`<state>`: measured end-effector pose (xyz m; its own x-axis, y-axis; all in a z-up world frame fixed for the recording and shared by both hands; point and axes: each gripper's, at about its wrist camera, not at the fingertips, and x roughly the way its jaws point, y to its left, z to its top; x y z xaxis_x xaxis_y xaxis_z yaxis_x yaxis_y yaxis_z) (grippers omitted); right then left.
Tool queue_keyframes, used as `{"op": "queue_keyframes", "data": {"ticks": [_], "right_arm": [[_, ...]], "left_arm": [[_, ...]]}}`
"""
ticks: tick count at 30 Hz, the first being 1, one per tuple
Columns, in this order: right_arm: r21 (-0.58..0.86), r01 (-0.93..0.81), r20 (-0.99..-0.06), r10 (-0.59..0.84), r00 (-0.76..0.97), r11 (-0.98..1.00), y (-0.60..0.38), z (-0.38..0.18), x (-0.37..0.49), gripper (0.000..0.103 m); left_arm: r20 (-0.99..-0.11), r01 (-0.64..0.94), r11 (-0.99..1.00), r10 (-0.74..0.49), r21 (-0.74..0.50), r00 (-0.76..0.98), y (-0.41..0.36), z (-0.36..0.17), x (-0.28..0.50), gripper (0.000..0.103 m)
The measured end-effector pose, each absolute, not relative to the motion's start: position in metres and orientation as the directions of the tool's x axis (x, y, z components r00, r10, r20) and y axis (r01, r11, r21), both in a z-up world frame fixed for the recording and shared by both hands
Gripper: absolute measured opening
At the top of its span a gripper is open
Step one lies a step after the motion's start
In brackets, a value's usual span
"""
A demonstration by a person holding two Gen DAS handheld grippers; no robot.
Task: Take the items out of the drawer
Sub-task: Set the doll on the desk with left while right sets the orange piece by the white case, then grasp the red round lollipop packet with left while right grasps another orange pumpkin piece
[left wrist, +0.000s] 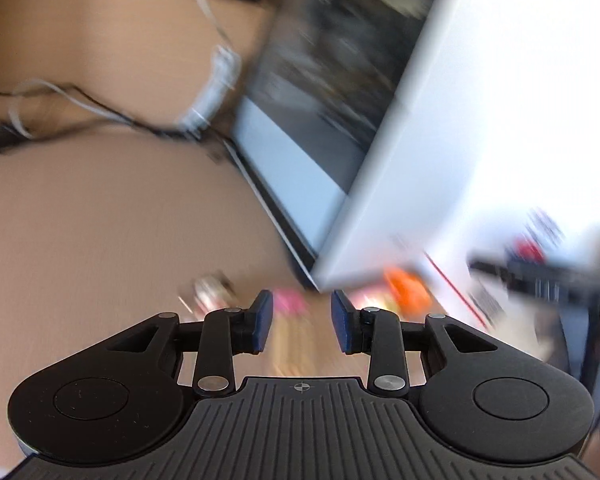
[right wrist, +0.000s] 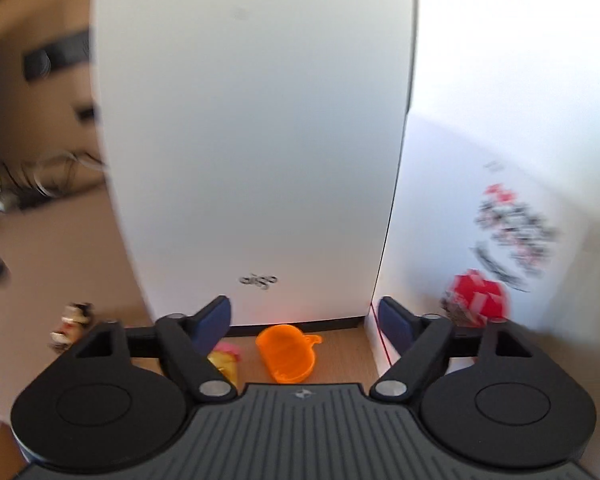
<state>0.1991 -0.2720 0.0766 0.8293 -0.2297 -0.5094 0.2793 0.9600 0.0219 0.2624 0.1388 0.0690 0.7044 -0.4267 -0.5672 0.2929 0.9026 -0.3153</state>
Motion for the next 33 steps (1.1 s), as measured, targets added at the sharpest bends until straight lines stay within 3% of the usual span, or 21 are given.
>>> {"op": "queue_keyframes", "data": {"ticks": [3, 7, 11, 16, 19, 22, 24, 26, 33], "right_arm": [[0.06, 0.283, -0.486, -0.219, 0.846, 0.957, -0.262, 0.081, 0.164, 0.095], [0.091, 0.226, -0.585, -0.131, 0.8, 0.97, -0.252, 0.065, 0.141, 0.096], [0.109, 0.236, -0.634, -0.116, 0.765, 0.966, -0.245, 0.047, 0.125, 0.096], [0.091, 0.248, -0.668, -0.125, 0.733, 0.964, -0.248, 0.045, 0.103, 0.096], [0.078, 0.252, -0.683, -0.132, 0.718, 0.965, -0.25, 0.045, 0.099, 0.096], [0.078, 0.266, -0.705, -0.136, 0.696, 0.961, -0.257, 0.041, 0.091, 0.096], [0.086, 0.261, -0.728, -0.118, 0.676, 0.961, -0.26, 0.035, 0.088, 0.096], [0.079, 0.242, -0.754, -0.101, 0.65, 0.967, -0.259, 0.023, 0.088, 0.096], [0.087, 0.211, -0.825, -0.048, 0.563, 0.974, -0.252, -0.012, 0.09, 0.096]], "left_arm": [[-0.653, 0.337, 0.879, -0.477, -0.338, 0.588, 0.11, 0.044, 0.239, 0.035], [-0.791, 0.362, 0.865, -0.477, -0.347, 0.383, 0.072, -0.004, 0.216, 0.035], [-0.858, 0.366, 0.86, -0.456, -0.356, 0.237, 0.047, -0.044, 0.199, 0.035], [-0.881, 0.116, 0.883, -0.465, -0.455, 0.082, 0.047, -0.085, 0.204, 0.035], [-0.872, 0.046, 0.884, -0.468, -0.466, 0.142, 0.056, -0.084, 0.208, 0.035], [-0.852, 0.207, 0.913, -0.403, -0.35, 0.334, 0.055, -0.061, 0.213, 0.035], [-0.825, 0.385, 0.916, -0.301, -0.11, 0.479, 0.042, -0.054, 0.212, 0.035], [-0.803, 0.493, 0.869, -0.275, 0.028, 0.529, 0.032, -0.059, 0.211, 0.035], [-0.792, 0.586, 0.795, -0.253, 0.157, 0.555, 0.003, -0.094, 0.225, 0.038]]}}
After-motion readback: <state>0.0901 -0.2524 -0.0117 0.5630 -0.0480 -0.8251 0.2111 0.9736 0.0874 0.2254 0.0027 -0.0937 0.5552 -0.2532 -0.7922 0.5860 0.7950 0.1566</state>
